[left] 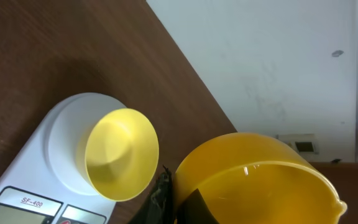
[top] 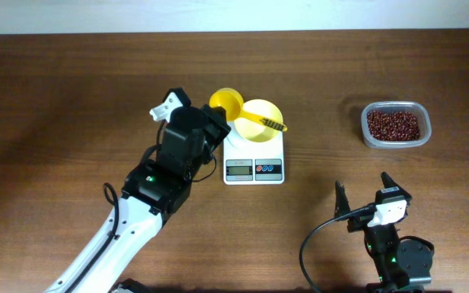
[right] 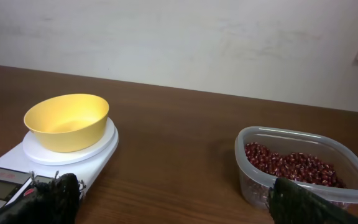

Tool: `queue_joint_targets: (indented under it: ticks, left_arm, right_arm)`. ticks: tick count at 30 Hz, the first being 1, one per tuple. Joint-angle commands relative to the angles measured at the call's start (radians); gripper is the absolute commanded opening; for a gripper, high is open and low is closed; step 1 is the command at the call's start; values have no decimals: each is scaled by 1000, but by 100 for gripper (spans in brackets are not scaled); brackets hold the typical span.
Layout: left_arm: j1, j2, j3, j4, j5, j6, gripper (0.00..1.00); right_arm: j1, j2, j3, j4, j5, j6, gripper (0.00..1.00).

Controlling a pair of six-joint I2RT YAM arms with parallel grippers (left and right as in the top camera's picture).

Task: Scoop item into bowl and weigh 50g on scale
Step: 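Lift the scoop with the left gripper toward the scale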

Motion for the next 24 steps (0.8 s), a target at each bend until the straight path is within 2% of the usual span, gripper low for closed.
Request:
queue_joint_targets:
  ticks: [1,6,8,10,15,18,20,24]
  left_arm:
    - [-5,-18,26,3,-40,20,0]
    - [-5,-18,26,-31,-43,20,0]
    - [-5,-18,26,-42,-55,20,0]
    - [-5,-18,26,-45,-58,20,0]
    - [-5,-18,26,-45,-58,20,0]
    - [-5,-18,26,-45,-58,20,0]
    - [-5,-18,26,-45,-58,20,0]
    - [-5,-18,26,-61,-58,20,0]
  right_arm:
    - [9,-3,-5,-5,11,0,99]
    - [8,-3,-5,-2,27,1,99]
    - [8,-3,-5,-2,-34,43,99]
    - [8,-3,-5,3,-98,170,99]
    - [8,-3,-5,11,-185,601,99]
    - [8,-3,-5,15,-286,748,99]
    - [8,-3,-5,18,-353,804,99]
    - [8,-3,-5,18,-356,806,99]
